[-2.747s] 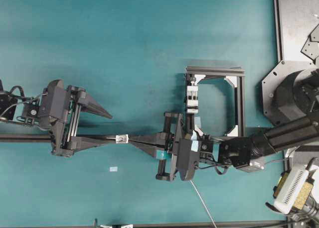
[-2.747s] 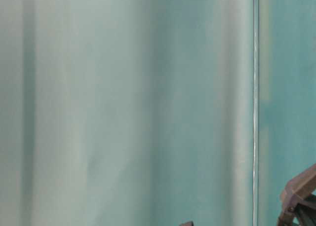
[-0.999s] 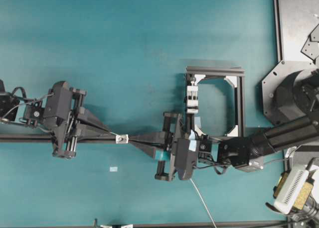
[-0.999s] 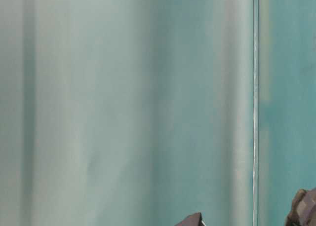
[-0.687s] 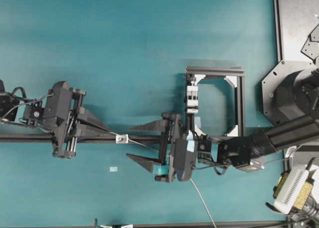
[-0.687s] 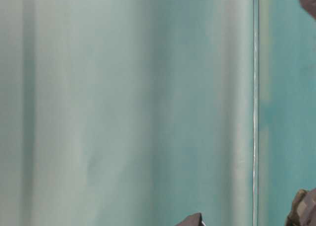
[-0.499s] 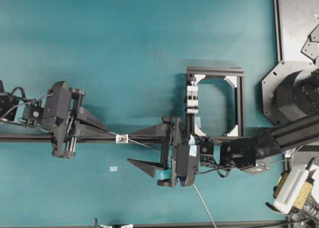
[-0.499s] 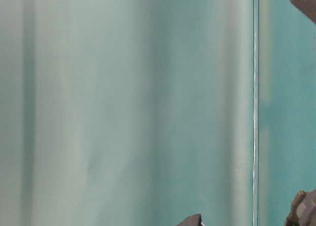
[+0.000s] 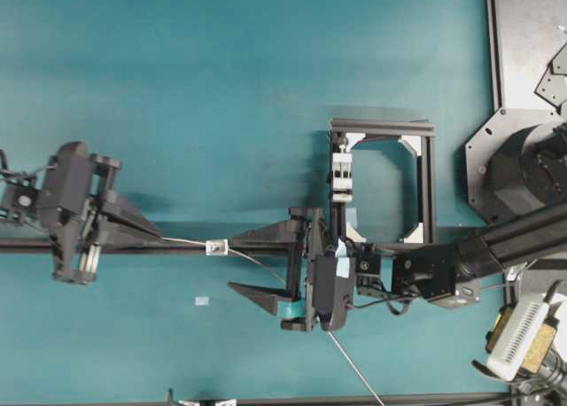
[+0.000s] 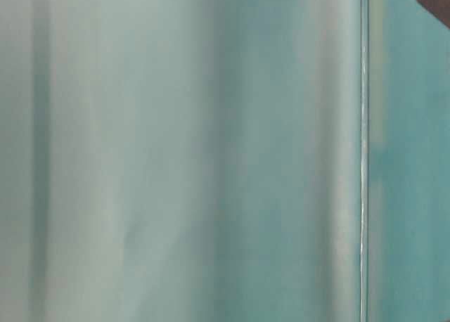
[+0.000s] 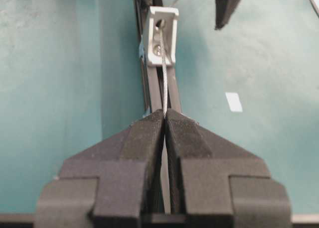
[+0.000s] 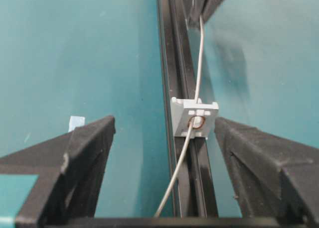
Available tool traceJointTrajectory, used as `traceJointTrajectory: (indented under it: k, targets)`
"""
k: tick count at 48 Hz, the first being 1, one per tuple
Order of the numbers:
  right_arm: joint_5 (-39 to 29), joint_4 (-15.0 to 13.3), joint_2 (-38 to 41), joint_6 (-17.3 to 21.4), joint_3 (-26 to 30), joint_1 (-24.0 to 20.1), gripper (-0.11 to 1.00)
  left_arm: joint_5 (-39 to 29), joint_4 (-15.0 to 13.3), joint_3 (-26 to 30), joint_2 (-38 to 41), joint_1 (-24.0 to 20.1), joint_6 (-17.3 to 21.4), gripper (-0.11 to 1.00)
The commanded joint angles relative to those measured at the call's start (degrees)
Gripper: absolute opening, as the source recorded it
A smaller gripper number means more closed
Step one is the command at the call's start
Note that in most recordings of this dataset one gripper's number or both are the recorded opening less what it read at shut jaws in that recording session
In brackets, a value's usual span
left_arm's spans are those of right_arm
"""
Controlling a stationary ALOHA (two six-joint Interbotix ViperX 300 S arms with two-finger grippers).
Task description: Insert the wire into the hole on the right side and pull it with the left arm.
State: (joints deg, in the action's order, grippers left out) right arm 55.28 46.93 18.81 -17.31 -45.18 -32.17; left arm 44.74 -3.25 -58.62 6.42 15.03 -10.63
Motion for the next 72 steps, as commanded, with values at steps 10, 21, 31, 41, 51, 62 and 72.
traceJointTrajectory:
  k: [10, 21, 31, 41, 51, 62, 72]
  targets:
    - [0.35, -0.09, -1.93, -0.09, 0.18, 0.0, 0.87, -1.49, -0.09, -5.01, -7.56, 0.44, 0.0, -0.1]
    - [0.26, 0.0, -1.93, -0.09, 0.0, 0.0, 0.87, -4.13, -0.09, -8.44, -12.83, 1.76, 0.0, -0.1]
    - [0.26, 0.0, -1.93, -0.09, 0.0, -0.09, 0.87, -7.82, 0.09, -9.23, -14.15, 1.85, 0.0, -0.1]
    - [0.26, 0.0, -1.93, -0.09, 0.09, 0.0, 0.87, -8.09, 0.26, -9.4, -14.24, 2.02, 0.0, -0.1]
    - [0.26, -0.09, -1.93, -0.09, 0.18, 0.0, 0.87, -8.09, 0.35, -10.11, -14.24, 2.11, 0.09, -0.1]
    - [0.26, -0.09, -1.93, -0.09, 0.26, 0.0, 0.87, -8.44, 0.35, -10.02, -14.24, 2.37, -0.18, -0.1]
    - [0.26, 0.0, -1.93, -0.09, 0.35, 0.0, 0.87, -12.13, 0.53, -11.16, -14.33, 2.55, -3.16, -0.08]
